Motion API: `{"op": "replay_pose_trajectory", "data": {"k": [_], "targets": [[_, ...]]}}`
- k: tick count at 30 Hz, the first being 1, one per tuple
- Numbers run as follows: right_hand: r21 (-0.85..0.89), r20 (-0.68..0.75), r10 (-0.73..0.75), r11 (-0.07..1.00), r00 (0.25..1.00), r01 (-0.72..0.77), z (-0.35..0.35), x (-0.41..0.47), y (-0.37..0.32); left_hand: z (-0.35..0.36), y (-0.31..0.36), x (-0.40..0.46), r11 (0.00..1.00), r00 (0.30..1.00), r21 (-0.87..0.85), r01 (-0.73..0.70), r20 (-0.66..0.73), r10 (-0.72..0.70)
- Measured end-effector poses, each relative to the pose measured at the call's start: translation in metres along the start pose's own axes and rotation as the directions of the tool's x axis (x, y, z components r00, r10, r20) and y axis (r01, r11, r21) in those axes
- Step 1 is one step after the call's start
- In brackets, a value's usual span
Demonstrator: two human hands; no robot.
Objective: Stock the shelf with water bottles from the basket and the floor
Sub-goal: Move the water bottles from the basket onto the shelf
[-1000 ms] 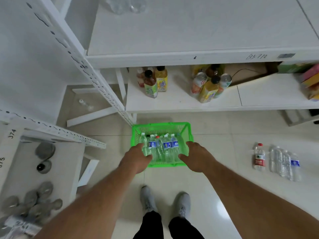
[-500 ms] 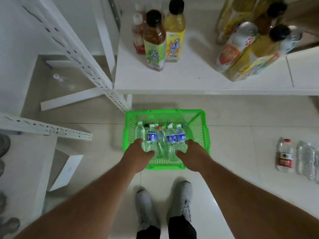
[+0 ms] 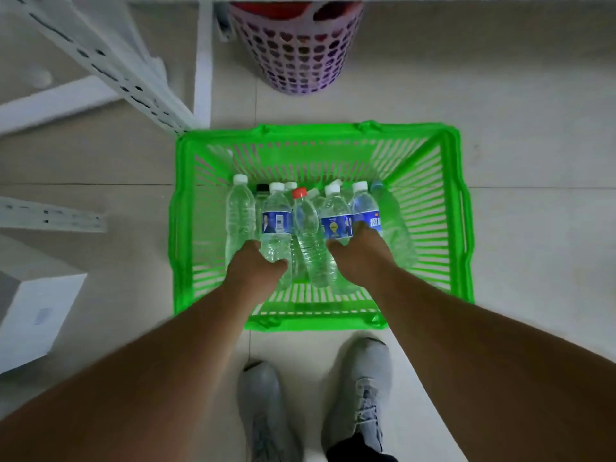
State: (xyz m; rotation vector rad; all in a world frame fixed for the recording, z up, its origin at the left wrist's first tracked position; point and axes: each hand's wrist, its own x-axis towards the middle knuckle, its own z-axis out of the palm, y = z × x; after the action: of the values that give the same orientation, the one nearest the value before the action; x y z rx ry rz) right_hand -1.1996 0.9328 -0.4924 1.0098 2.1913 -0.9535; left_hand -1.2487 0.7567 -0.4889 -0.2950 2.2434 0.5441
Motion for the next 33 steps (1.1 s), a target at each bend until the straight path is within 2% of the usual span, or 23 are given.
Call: {"op": "replay_pose_trajectory", "data": {"k": [4, 8, 12, 14, 18, 28, 33], "targets": [[0.002, -0.059, 0.008, 1.000, 0.998, -0.008, 0.015, 0.033, -0.006, 0.022, -0.003, 0.027, 0.999, 1.000, 0.040, -0.020, -0.011, 0.021], [-0.107, -0.110, 0.063, 0.991, 0.992, -0.075, 0.022, 0.055, -0.015, 0.033, -0.005, 0.046, 0.999, 0.999, 0.025, 0.033, 0.004, -0.033], [-0.311, -0.112, -0.024, 0.950, 0.993, -0.012, 0.027, 0.066, -0.022, 0.040, -0.005, 0.064, 0.995, 0.995, 0.047, 0.084, -0.065, -0.081], [-0.359, -0.122, -0.061, 0.933, 0.991, 0.014, 0.027, 0.070, -0.025, 0.045, -0.002, 0.066, 0.992, 0.990, 0.075, 0.102, -0.106, -0.094], [-0.288, -0.145, 0.014, 0.956, 0.989, -0.056, 0.028, 0.084, -0.029, 0.055, 0.002, 0.064, 0.988, 0.981, 0.082, 0.133, -0.156, -0.119], [-0.303, -0.049, 0.023, 0.952, 0.999, -0.037, 0.029, 0.091, -0.028, 0.054, -0.002, 0.068, 0.972, 0.973, -0.138, 0.193, -0.105, -0.208], [-0.168, -0.068, 0.082, 0.982, 0.994, -0.092, 0.025, 0.083, -0.025, 0.050, -0.007, 0.059, 0.927, 0.968, -0.311, 0.211, -0.068, -0.243]]}}
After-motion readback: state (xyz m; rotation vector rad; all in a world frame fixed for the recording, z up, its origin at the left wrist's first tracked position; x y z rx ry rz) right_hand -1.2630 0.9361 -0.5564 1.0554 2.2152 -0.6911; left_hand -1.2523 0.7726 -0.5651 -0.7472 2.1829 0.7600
